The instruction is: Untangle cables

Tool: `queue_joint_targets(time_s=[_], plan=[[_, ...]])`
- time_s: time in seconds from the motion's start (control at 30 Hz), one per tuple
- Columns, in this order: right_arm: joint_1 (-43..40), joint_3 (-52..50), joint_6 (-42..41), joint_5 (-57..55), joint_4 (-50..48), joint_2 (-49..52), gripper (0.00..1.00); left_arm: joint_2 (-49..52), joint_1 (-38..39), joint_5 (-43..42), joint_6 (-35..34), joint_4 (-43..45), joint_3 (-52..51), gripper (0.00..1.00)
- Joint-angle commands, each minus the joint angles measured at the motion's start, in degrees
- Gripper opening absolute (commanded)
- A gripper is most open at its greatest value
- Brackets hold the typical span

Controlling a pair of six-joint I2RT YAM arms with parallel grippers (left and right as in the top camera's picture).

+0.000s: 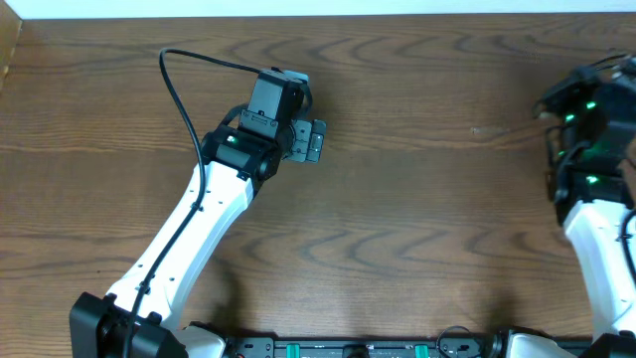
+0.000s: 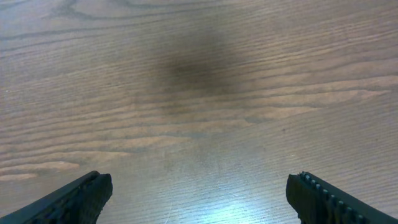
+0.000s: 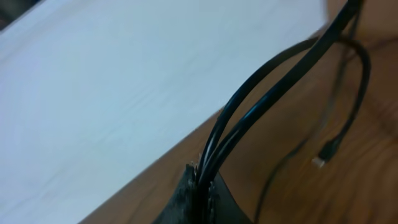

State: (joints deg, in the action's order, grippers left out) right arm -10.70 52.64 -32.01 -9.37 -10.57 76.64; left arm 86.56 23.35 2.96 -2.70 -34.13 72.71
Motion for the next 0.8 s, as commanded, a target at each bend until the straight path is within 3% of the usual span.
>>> queue_joint_targets(time_s=[0.0,0.5,0.77], plan=[[-5.29,4.52,8.66,-3.23,0.22,-0.55,0.01,-0.46,-0.15,0.52,0.76,-0.13,0.63,0.95],[-21.75,5.49,12.98,-8.46,1.20,4.90,0.01,-0.46,-0.15,0.52,0.76,-0.15,0.63,0.95],[-25.86,5.46,5.77,2.45,-3.54,13.64,0.01,-0.46,-0.15,0.55,0.76,-0.15,0.63,0.95]])
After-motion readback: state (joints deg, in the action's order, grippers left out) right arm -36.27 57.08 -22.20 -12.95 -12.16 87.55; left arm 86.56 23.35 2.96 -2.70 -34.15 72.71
